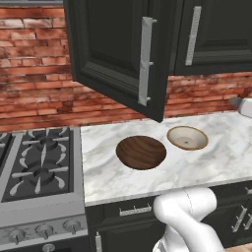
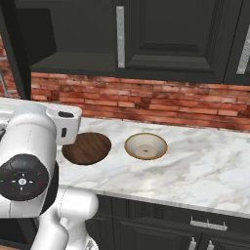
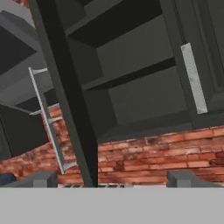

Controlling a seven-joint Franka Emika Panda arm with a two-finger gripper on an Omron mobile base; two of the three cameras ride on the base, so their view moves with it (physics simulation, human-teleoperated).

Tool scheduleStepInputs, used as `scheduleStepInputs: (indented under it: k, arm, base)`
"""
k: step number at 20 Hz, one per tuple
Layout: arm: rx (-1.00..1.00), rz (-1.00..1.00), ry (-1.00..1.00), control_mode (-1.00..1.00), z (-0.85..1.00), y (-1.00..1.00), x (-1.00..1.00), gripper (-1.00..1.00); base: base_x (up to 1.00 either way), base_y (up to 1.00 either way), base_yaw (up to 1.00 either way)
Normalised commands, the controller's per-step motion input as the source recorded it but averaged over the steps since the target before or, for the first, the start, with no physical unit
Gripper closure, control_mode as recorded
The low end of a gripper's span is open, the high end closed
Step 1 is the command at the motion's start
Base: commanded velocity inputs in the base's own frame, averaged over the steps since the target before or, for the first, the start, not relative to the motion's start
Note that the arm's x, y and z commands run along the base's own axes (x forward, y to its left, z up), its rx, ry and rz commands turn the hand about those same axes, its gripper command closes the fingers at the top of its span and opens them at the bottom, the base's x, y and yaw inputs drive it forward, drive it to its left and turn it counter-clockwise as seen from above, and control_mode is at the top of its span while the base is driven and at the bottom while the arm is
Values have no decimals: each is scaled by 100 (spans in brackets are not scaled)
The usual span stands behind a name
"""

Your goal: Open the cabinet. Pick the bowls from the counter and place them in the cabinet. Then close the cabinet.

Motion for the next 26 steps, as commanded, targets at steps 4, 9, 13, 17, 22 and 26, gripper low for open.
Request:
scheduleStepInputs:
  k: [4,9,13,17,22,26]
  arm:
    - [2,0,2,-100,-5,-8,78,-100]
    - [6,0,12,-100,0,-1,72,-100]
    - [5,2,14,-100,0,0,53,-100]
    - [4,7,15,-100,-2,1,37,-100]
    - [4,8,15,-100,-9,6,13,-100]
    - [0,6,2,-100,-31,33,5,-100]
  base:
    - [0,0,0]
    - [0,0,0]
    - [0,0,0]
    - [0,0,0]
    - [0,0,0]
    - [0,0,0]
